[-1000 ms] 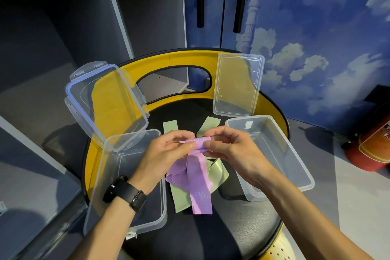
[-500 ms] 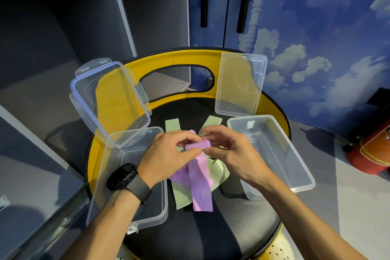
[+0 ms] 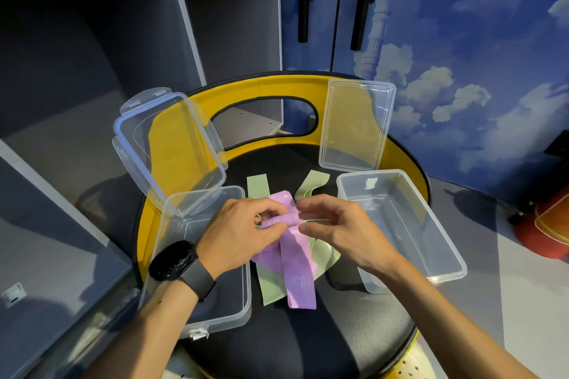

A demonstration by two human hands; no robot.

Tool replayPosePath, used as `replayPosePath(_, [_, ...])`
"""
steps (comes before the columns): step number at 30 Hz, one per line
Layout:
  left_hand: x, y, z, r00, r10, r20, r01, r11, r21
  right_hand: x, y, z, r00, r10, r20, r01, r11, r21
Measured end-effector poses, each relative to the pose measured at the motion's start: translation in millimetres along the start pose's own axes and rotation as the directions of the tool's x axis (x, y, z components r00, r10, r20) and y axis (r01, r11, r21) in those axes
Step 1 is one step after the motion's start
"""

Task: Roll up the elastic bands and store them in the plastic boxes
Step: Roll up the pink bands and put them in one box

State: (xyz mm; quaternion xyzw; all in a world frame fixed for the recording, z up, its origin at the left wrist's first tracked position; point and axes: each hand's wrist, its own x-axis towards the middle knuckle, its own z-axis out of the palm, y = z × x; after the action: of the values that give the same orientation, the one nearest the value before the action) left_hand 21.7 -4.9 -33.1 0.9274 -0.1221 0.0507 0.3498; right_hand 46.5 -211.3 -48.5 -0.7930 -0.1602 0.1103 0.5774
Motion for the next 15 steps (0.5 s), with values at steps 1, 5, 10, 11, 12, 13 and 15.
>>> replayPosePath(1, [-2.2,-3.8,-3.2,1.0,-0.016,-0.003,0.016,1.0,0.013,0.4,0.2,-0.2,1.0,0.005,-0.008,-0.005,1.0,-0.012])
replayPosePath(5, [-18.3,-17.3,-21.8,0.997,-0.073,-0.021,0.074,0.996,0.044,1.5,0.8,3.2,1.0,0.02,-0.007,-0.021,0.997,-0.072])
replayPosePath(10, [-47.6,-43.7,-46.2,0.986,-0.165,0.039,0.158,0.978,0.133,2.4,1.7,13.9,0.999,0.044,0.014,-0.042,0.991,-0.129])
replayPosePath(11, [-53.3,-49.3,-50.1,0.979,-0.196,0.05,0.187,0.972,0.144,2.2,1.6,16.8,0.999,0.045,0.022,-0.042,0.99,-0.133])
replayPosePath(12, [-58.5,-55.2,-53.1,0.972,-0.229,0.056,0.219,0.964,0.152,2.0,1.5,19.6,0.999,0.044,0.027,-0.04,0.99,-0.138])
replayPosePath(13, [-63.0,-60.7,-55.4,0.964,-0.258,0.059,0.246,0.956,0.16,1.9,1.8,22.5,0.999,0.043,0.033,-0.038,0.989,-0.146])
replayPosePath(15, [-70.6,-70.0,-57.7,0.95,-0.307,0.065,0.289,0.938,0.193,1.9,2.5,29.3,0.998,0.045,0.053,-0.036,0.986,-0.166])
